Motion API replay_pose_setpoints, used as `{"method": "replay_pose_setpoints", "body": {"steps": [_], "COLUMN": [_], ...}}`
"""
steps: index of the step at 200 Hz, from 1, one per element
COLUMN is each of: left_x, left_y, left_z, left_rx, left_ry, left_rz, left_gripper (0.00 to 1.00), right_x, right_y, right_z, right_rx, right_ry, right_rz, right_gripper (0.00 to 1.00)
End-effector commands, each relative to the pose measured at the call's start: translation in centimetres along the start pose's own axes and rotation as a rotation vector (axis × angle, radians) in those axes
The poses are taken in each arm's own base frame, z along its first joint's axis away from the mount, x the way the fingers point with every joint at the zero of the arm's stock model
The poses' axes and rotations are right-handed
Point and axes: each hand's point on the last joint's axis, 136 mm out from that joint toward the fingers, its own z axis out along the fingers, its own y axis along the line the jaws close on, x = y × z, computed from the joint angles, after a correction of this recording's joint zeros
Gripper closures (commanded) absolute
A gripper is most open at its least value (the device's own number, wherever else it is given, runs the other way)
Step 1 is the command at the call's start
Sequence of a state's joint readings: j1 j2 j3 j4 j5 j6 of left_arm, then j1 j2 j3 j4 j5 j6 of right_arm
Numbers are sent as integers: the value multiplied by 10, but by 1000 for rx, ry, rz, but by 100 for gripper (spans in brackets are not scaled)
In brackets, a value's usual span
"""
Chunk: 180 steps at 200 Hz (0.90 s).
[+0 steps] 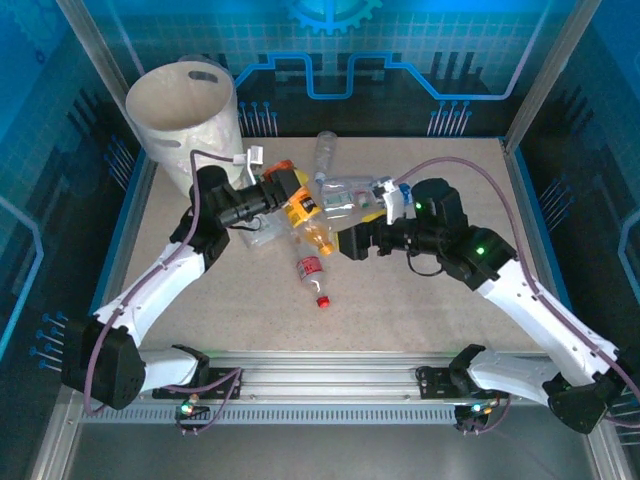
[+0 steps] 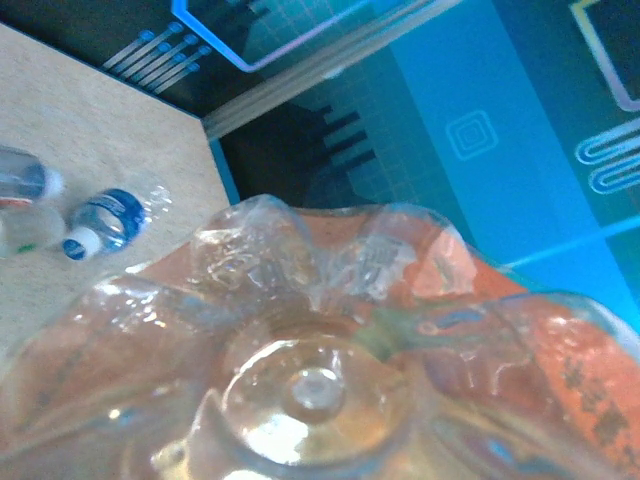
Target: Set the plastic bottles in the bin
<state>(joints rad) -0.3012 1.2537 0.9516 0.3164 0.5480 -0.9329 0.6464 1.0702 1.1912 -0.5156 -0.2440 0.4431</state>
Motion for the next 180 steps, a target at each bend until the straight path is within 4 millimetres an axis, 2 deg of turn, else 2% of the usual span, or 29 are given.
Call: {"method": "replay_pose_setpoints", "body": {"steps": [1, 22, 51, 72, 108, 147, 180], "left_x": [-39, -80, -145, -190, -262, -316, -345], "left_y": [-9, -9, -36, -46, -37, -23, -4], "left_z": [-17, -28, -47, -62, -93, -120, -131], "left_rx": [-113, -244, -282, -310, -404, -600, -729], "left_ry": [-132, -232, -392, -514, -699, -903, -977], "left_rz": [132, 253, 378, 427, 443, 614, 688], "left_gripper": [49, 49, 50, 50, 51, 49, 49], "right_x": [-10, -15, -15, -12, -9, 0, 4], "right_y": [-23, -36, -42, -46, -48, -54, -59], "right_z": [-17, -23, -24, -24, -34, -48, -57], "right_rx": [136, 203, 205, 208, 225, 266, 276], "right_ry": [-72, -107, -133, -138, -142, -171, -207], "right_rz": [-1, 20, 45, 67, 80, 85, 101], "right_gripper": [0, 0, 0, 0, 0, 0, 0]}}
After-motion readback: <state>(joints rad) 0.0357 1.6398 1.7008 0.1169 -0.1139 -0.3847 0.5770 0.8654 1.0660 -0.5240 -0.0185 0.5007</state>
